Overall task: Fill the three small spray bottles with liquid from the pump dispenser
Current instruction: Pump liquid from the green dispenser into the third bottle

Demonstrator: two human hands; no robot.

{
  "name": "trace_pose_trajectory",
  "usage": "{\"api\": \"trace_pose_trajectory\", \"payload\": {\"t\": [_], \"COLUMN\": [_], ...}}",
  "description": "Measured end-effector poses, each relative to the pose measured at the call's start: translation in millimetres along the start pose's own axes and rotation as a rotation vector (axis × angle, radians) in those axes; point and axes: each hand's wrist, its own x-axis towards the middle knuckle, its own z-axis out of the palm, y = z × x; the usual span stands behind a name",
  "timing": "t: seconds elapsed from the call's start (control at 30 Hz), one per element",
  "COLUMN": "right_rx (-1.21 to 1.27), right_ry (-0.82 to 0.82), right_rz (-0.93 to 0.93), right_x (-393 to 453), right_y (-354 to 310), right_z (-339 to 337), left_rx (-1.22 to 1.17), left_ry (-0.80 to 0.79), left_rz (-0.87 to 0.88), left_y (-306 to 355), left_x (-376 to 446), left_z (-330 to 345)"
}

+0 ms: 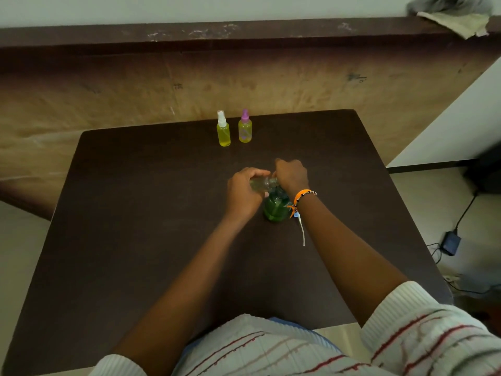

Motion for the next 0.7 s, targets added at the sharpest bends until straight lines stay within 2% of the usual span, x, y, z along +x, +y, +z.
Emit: {"api": "trace_pose_trajectory", "payload": {"t": [0.3, 0.7], "right_rx": [-0.03, -0.029], "right_ry": [-0.112, -0.005], "right_rz": [0.015, -0.003], "right_x": [1.4, 1.5], "right_y": [-6.5, 0.2], "right_z": [-3.8, -1.0], "left_rx": [-0.021, -0.029], "left_ry": [-0.022, 0.001], "left_rz": [0.019, 0.031], "left_y": [1.5, -4.6], "left_x": [-1.3, 0.1], "left_z": [-5.3, 0.4]}}
